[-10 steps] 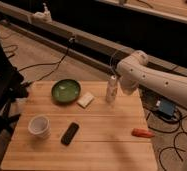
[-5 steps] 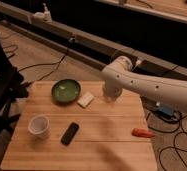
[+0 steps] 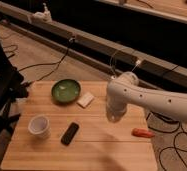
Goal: Move the arm in a circular motion
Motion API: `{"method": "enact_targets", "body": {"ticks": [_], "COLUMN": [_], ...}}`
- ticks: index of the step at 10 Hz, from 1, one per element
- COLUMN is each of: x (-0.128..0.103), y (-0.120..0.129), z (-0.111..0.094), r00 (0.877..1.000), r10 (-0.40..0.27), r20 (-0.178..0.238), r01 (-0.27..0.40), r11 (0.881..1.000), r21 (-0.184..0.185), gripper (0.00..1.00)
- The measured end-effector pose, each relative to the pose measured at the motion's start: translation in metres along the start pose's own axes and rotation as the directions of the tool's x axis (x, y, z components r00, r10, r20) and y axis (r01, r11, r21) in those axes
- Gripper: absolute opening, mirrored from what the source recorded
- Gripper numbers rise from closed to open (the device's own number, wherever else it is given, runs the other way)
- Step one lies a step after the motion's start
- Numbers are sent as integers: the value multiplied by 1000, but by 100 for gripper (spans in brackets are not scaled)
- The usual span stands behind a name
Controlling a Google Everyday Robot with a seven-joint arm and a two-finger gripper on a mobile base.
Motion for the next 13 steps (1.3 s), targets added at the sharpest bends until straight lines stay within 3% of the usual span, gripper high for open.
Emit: {"method": "enact_targets", "body": {"ticks": [1,4,6,7,8,10,11,13], "x": [10,88,148,162,172,171,159,127], "y": [23,70,63,53,35,-7,-34,-65], "z": [2,-17,-41,-48,-52,-56,-56,-56], "r00": [998,965,934,928,928,940,952,966], "r10": [66,233,279,279,265,203,139,35], "r20": [2,-124,-222,-247,-262,-275,-273,-256], "r01": [-66,-240,-292,-292,-276,-208,-139,-27], "r11": [997,969,956,956,961,978,990,999], "r21": [-25,-52,-28,-18,-7,11,22,33], "gripper": [0,0,0,0,0,0,0,0]}}
